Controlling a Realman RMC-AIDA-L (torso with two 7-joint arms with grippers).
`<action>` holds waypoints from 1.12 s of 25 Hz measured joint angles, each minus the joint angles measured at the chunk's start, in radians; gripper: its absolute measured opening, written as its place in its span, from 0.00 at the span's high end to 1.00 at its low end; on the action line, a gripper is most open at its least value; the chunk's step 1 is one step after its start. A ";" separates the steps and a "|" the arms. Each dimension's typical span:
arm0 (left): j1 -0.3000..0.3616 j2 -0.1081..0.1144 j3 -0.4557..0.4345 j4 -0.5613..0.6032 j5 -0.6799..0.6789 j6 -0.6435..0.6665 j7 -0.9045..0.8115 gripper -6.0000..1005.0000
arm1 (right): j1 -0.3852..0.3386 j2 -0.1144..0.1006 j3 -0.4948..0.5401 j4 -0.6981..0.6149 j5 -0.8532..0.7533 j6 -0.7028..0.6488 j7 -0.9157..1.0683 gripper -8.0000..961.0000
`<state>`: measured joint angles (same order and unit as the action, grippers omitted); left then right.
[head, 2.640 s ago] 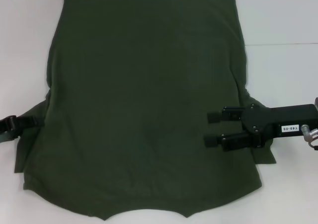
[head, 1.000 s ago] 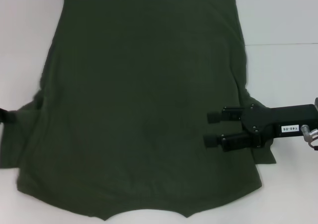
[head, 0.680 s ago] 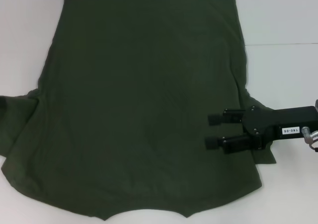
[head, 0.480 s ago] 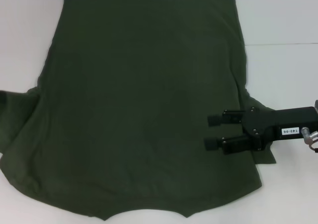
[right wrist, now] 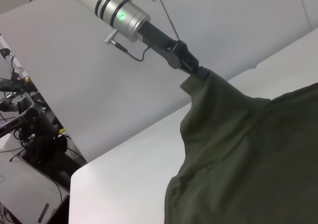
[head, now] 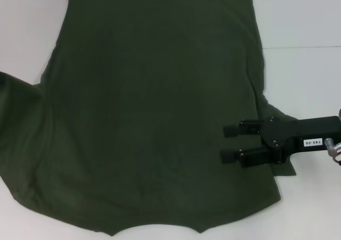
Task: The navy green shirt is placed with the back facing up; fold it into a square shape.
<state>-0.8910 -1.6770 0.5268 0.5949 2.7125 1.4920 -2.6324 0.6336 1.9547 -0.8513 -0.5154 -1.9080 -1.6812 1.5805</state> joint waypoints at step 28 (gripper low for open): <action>-0.075 -0.292 -0.006 -0.121 -0.091 -0.395 -0.164 0.73 | -0.005 0.003 0.000 0.000 0.000 0.000 -0.002 0.04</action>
<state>-0.9664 -1.9688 0.5211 0.4743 2.6212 1.0967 -2.7967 0.6290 1.9574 -0.8514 -0.5154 -1.9083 -1.6812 1.5781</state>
